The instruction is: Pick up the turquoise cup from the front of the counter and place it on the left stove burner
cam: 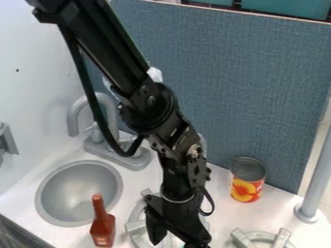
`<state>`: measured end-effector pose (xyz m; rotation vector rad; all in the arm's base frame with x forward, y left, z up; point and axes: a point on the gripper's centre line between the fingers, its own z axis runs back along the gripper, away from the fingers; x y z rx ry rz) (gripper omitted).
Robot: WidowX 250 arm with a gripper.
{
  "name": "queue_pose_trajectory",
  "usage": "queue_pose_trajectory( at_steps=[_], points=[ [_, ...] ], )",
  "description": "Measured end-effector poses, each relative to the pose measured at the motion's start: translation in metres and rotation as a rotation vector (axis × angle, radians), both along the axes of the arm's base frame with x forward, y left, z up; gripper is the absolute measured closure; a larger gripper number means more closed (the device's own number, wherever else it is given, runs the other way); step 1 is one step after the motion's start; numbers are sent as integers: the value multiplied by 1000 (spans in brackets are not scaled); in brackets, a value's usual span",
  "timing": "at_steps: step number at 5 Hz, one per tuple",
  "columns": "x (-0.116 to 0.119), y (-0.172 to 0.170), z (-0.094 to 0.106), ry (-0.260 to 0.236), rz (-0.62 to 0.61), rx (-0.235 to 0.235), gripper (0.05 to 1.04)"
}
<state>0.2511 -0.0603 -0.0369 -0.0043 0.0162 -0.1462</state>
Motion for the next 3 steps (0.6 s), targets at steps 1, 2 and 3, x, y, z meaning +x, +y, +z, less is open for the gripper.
queue_pose_trajectory(
  at_steps=[1, 2, 3],
  points=[
    [5, 3, -8, 5, 28, 30, 76],
    [10, 3, -16, 1, 40, 31, 76],
    [15, -2, -23, -19, 46, 1, 76]
  ],
)
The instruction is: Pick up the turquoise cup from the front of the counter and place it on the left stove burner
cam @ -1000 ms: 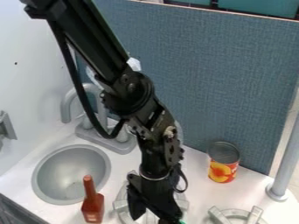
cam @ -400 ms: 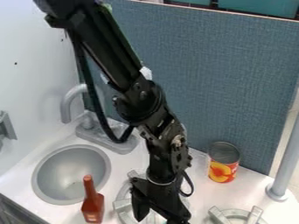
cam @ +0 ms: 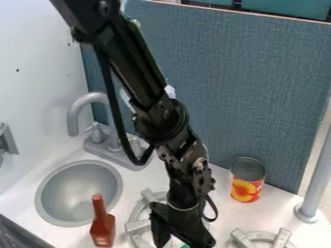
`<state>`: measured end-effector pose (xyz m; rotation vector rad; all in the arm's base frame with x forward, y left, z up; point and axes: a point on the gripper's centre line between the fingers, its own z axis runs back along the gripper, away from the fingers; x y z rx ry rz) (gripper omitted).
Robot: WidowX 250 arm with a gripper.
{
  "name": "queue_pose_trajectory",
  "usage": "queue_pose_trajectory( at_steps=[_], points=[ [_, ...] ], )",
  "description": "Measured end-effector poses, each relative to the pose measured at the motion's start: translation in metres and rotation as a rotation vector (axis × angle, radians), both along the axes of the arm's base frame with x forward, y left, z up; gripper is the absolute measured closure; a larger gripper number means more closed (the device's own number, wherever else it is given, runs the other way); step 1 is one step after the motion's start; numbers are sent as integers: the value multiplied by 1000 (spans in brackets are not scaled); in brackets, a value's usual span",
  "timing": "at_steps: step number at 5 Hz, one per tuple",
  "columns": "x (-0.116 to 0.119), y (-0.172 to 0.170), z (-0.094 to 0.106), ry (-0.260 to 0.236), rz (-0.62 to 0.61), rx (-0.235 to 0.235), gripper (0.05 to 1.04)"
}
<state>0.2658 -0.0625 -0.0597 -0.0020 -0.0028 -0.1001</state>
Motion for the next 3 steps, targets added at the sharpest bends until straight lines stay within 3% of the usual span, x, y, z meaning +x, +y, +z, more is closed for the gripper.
queue_pose_trajectory(
  at_steps=[1, 3],
  points=[
    [0, -4, -6, 18, -5, -20, 115],
    [-2, -1, -12, 39, -8, 3, 700]
  ],
)
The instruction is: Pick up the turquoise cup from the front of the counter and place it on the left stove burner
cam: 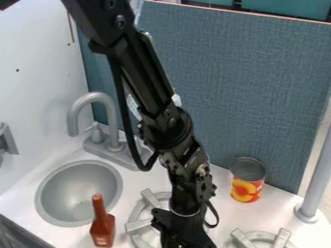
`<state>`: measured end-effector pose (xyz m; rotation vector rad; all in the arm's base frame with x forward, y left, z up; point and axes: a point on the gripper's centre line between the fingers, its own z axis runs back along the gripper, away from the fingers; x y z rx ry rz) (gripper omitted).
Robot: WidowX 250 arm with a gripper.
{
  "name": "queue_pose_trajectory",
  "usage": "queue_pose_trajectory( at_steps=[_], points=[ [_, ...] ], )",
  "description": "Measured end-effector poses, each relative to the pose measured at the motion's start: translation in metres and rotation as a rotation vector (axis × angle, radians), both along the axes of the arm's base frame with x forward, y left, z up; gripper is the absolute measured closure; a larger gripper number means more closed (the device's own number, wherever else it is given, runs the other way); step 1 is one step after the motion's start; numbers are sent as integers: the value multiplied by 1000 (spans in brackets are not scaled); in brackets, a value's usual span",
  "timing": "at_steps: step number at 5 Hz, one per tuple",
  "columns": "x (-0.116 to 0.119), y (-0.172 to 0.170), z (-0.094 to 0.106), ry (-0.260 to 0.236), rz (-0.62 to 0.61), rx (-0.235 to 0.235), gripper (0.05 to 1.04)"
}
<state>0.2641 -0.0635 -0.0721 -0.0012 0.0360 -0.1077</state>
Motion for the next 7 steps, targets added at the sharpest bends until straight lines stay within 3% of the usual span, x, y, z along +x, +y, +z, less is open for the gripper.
queue_pose_trajectory(
  at_steps=[1, 2, 3, 4, 5, 7],
  points=[
    [-2, -7, 0, 9, -45, -50, 922],
    [-4, -7, 14, 15, -80, -96, 988],
    [11, 9, 51, -63, -13, -120, 989],
    [26, 27, 68, -116, 45, -126, 989],
    [52, 49, 76, -182, 122, -106, 989],
    [69, 79, 51, -92, 197, 9, 989]
  ],
)
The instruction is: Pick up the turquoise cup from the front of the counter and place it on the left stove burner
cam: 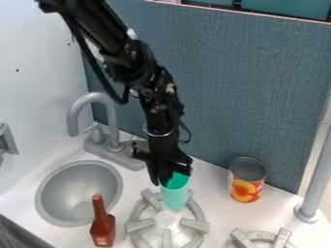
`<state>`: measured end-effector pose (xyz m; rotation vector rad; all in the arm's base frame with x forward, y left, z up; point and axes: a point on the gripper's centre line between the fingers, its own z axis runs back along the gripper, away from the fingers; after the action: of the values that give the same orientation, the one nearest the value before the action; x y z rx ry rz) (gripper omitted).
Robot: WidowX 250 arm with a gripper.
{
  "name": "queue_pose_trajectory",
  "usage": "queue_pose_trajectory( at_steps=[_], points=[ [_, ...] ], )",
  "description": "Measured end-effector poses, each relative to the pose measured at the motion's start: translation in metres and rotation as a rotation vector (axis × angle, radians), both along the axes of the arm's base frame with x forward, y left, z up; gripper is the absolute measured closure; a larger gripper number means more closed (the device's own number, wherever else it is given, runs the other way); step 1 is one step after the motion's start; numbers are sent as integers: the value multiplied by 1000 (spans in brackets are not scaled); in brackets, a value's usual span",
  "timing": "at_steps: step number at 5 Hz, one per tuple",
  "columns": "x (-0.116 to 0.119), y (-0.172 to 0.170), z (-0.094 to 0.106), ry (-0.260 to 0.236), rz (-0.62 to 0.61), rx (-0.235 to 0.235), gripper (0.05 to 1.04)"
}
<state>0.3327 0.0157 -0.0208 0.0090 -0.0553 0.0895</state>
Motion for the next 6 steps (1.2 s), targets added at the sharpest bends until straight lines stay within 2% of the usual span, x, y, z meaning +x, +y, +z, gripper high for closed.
queue_pose_trajectory(
  at_steps=[1, 2, 3, 5, 6],
  points=[
    [0, 8, -9, 67, 15, 48, 989],
    [-5, 9, -17, 146, 7, 51, 989],
    [-8, 8, -24, 168, -9, 43, 989],
    [-7, 3, -34, 143, -33, 8, 989],
    [-6, 6, -36, 123, -30, -11, 955]
  ],
)
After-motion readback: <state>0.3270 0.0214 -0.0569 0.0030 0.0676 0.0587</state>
